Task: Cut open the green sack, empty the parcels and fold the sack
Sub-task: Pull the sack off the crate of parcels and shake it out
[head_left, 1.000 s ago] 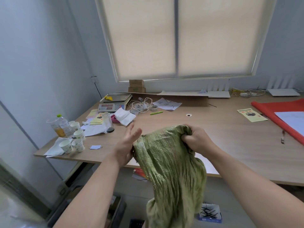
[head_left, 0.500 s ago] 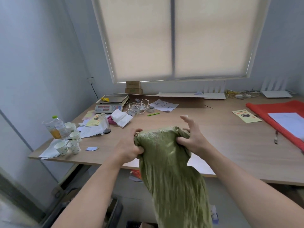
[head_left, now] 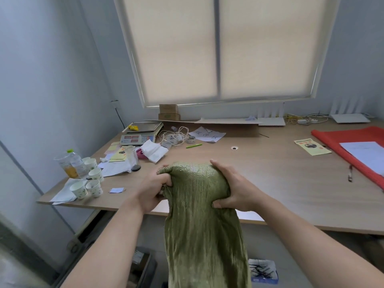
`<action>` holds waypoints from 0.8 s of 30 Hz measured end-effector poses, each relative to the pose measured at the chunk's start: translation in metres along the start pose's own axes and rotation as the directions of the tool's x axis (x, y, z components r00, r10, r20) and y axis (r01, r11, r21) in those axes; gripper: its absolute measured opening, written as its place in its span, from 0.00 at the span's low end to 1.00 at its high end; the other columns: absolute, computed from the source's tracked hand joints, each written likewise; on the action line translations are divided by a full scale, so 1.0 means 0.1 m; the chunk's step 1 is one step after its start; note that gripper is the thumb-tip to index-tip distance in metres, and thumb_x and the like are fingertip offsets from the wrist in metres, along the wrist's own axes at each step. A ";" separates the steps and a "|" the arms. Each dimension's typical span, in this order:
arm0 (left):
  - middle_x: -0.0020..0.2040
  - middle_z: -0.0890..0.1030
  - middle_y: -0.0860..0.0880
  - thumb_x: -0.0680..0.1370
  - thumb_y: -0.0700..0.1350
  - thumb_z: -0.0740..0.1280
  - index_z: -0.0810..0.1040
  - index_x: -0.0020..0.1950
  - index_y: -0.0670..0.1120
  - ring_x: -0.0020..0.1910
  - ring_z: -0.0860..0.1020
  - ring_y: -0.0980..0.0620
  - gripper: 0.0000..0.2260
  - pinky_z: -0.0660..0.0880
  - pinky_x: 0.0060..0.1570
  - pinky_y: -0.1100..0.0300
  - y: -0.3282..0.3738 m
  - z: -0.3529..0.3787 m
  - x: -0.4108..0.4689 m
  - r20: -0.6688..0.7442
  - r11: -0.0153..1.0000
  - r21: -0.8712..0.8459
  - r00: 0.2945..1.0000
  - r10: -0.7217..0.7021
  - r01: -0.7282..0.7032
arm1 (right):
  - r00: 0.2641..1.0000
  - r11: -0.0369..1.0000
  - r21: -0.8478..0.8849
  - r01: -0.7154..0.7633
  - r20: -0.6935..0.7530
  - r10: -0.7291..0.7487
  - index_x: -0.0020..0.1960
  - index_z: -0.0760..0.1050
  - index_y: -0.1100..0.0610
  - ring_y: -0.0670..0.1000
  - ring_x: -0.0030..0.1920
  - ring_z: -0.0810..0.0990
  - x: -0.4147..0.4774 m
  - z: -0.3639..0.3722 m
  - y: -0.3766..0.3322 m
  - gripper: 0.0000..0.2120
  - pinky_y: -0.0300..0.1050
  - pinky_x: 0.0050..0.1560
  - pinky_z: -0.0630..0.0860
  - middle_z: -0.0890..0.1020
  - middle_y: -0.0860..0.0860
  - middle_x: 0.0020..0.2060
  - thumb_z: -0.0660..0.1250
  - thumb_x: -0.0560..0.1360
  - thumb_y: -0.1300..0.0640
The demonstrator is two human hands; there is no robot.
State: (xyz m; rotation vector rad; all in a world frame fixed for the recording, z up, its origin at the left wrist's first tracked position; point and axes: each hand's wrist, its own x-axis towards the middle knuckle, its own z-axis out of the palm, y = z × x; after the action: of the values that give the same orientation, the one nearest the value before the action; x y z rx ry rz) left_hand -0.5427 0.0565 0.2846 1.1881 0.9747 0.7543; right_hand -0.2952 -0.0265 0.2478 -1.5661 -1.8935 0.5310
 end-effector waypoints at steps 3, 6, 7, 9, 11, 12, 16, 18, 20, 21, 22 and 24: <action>0.40 0.71 0.43 0.58 0.38 0.69 0.80 0.42 0.46 0.35 0.65 0.49 0.13 0.69 0.34 0.56 -0.12 -0.07 0.00 0.053 0.984 -0.124 0.991 -0.123 0.129 | 0.994 0.999 0.042 -0.027 -0.108 0.031 0.68 0.69 0.42 0.47 0.52 0.78 0.02 0.01 -0.06 0.34 0.37 0.48 0.74 0.79 0.44 0.54 0.75 0.66 0.58; 0.55 0.79 0.45 0.63 0.46 0.76 0.75 0.63 0.56 0.44 0.78 0.42 0.29 0.74 0.38 0.51 -0.18 -0.07 -0.05 0.109 0.992 0.042 0.987 -0.122 0.119 | 0.980 0.996 0.035 -0.083 -0.180 0.088 0.46 0.75 0.46 0.51 0.41 0.79 0.04 -0.03 -0.08 0.13 0.45 0.40 0.75 0.80 0.45 0.37 0.69 0.66 0.62; 0.61 0.78 0.47 0.62 0.49 0.79 0.67 0.70 0.61 0.48 0.80 0.41 0.39 0.75 0.40 0.49 -0.19 -0.07 -0.06 0.114 0.994 0.088 0.990 -0.081 0.071 | 0.975 0.992 0.040 -0.120 -0.186 0.125 0.40 0.73 0.47 0.52 0.39 0.79 0.05 -0.05 -0.09 0.10 0.46 0.39 0.76 0.80 0.46 0.34 0.68 0.66 0.62; 0.66 0.75 0.48 0.58 0.54 0.82 0.55 0.74 0.68 0.56 0.80 0.43 0.53 0.75 0.50 0.45 -0.19 -0.01 -0.10 0.138 0.992 0.102 0.989 0.057 -0.072 | 0.962 0.980 0.068 -0.190 -0.187 0.199 0.34 0.70 0.50 0.52 0.37 0.78 0.08 -0.07 -0.10 0.09 0.47 0.37 0.75 0.79 0.48 0.32 0.67 0.67 0.62; 0.75 0.62 0.52 0.53 0.62 0.82 0.47 0.75 0.71 0.70 0.66 0.52 0.60 0.66 0.66 0.48 -0.18 0.05 -0.13 0.121 0.932 0.279 0.971 0.206 -0.233 | 0.957 0.973 0.076 -0.220 -0.176 0.230 0.33 0.69 0.53 0.52 0.37 0.76 0.12 -0.08 -0.12 0.09 0.46 0.37 0.72 0.78 0.50 0.32 0.66 0.67 0.62; 0.76 0.55 0.57 0.52 0.65 0.81 0.43 0.75 0.71 0.74 0.58 0.57 0.62 0.60 0.71 0.51 -0.16 0.08 -0.14 0.128 0.867 0.412 0.960 0.251 -0.281 | 0.959 0.971 0.080 -0.224 -0.161 0.235 0.33 0.69 0.54 0.52 0.37 0.75 0.13 -0.09 -0.13 0.08 0.46 0.37 0.71 0.78 0.50 0.32 0.66 0.67 0.61; 0.70 0.68 0.55 0.62 0.51 0.82 0.52 0.77 0.65 0.66 0.69 0.64 0.53 0.64 0.63 0.70 -0.07 0.13 -0.18 0.174 0.664 0.663 0.934 0.311 -0.344 | 0.964 0.960 0.180 -0.213 -0.122 0.237 0.48 0.78 0.51 0.49 0.44 0.80 0.14 -0.17 -0.13 0.12 0.46 0.46 0.75 0.82 0.47 0.39 0.68 0.66 0.58; 0.55 0.76 0.58 0.67 0.38 0.80 0.66 0.74 0.54 0.47 0.75 0.74 0.40 0.69 0.44 0.79 0.01 0.14 -0.18 0.134 0.667 0.664 0.931 0.339 -0.339 | 0.970 0.974 0.125 -0.187 -0.133 0.203 0.68 0.71 0.45 0.48 0.52 0.78 0.13 -0.18 -0.10 0.28 0.43 0.52 0.73 0.80 0.45 0.50 0.72 0.69 0.56; 0.49 0.80 0.56 0.69 0.32 0.76 0.74 0.69 0.50 0.38 0.79 0.71 0.31 0.76 0.36 0.71 0.05 0.12 -0.13 0.050 0.752 0.599 0.950 0.309 -0.276 | 0.976 0.988 0.055 -0.142 -0.156 0.149 0.76 0.60 0.44 0.46 0.60 0.70 0.14 -0.14 -0.08 0.38 0.42 0.60 0.67 0.70 0.45 0.59 0.74 0.72 0.53; 0.48 0.82 0.52 0.69 0.31 0.75 0.75 0.67 0.52 0.35 0.81 0.66 0.30 0.79 0.33 0.64 0.06 0.11 -0.11 0.014 0.802 0.551 0.963 0.268 -0.231 | 0.978 0.993 0.042 -0.111 -0.172 0.116 0.77 0.58 0.44 0.47 0.63 0.68 0.14 -0.11 -0.07 0.38 0.43 0.64 0.65 0.67 0.46 0.63 0.74 0.72 0.50; 0.46 0.82 0.50 0.70 0.31 0.73 0.76 0.65 0.54 0.32 0.82 0.63 0.28 0.80 0.30 0.59 0.07 0.11 -0.10 -0.015 0.836 0.514 0.973 0.231 -0.190 | 0.979 0.997 0.033 -0.070 -0.189 0.075 0.77 0.58 0.43 0.49 0.66 0.66 0.13 -0.09 -0.07 0.37 0.47 0.67 0.65 0.66 0.48 0.67 0.72 0.73 0.47; 0.42 0.83 0.48 0.71 0.31 0.72 0.76 0.59 0.57 0.29 0.82 0.58 0.26 0.80 0.28 0.56 0.08 0.11 -0.09 -0.070 0.861 0.490 0.978 0.197 -0.139 | 0.982 0.999 0.038 0.007 -0.190 0.000 0.76 0.59 0.41 0.50 0.70 0.63 0.11 -0.08 -0.09 0.35 0.53 0.71 0.64 0.65 0.51 0.71 0.67 0.72 0.37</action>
State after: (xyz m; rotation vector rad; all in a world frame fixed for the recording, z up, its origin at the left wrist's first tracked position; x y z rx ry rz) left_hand -0.5363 0.0459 0.2954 1.6989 1.2133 0.7464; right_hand -0.2973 -0.0186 0.2622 -1.5308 -1.7323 0.3990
